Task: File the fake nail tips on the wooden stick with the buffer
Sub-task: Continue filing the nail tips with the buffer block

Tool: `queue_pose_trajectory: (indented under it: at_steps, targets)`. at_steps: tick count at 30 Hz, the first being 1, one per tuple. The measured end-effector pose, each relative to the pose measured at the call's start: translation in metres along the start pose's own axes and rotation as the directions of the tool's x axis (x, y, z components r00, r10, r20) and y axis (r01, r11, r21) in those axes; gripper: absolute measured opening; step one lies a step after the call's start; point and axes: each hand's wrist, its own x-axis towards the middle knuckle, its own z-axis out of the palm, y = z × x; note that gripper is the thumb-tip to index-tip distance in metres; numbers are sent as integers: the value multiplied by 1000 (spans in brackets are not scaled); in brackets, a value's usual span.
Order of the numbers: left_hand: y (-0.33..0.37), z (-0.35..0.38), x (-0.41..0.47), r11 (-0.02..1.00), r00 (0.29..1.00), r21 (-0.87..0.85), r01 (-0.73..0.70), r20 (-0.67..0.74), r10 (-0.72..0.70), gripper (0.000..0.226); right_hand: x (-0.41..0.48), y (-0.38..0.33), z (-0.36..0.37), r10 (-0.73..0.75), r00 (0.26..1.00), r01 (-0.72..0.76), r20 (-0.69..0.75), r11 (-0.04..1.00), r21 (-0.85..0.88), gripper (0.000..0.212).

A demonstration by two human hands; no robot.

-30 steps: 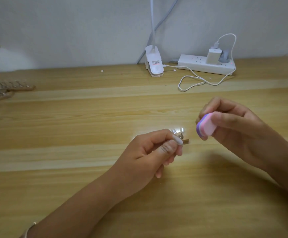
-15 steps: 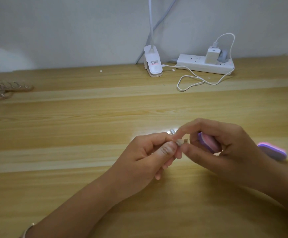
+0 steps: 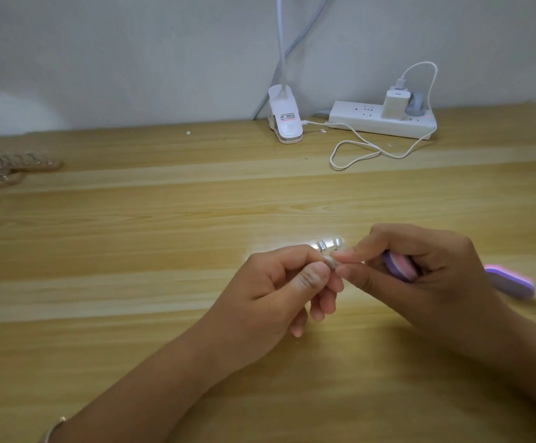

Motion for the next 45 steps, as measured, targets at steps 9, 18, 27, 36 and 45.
queue_pose_trajectory:
  at_steps: [9, 18, 27, 36, 45]
  targets:
    - [2, 0, -1, 998, 996, 41, -51, -67, 53, 23, 0, -1, 0, -23, 996, 14, 89, 995, 103, 8]
    - [2, -2, 0, 996, 994, -17, -84, -66, 82, 20, -1, -1, -1, 2, 996, -9, 90, 997, 83, 15]
    - [-2, 1, 1, 1000, 999, -30, -10, -50, 9, 26, -2, -1, 4, 29, 1000, -28, 5, 998, -49, 10]
    - [2, 3, -3, 902, 954, 420, -99, -219, 207, 39, 0, 4, 1, 119, 993, -118, -25, 993, 32, 9]
    - [11, 9, -6, 843, 877, 484, -233, -270, 397, 35, 0, -5, 2, 116, 993, -111, -38, 987, 116, 6]
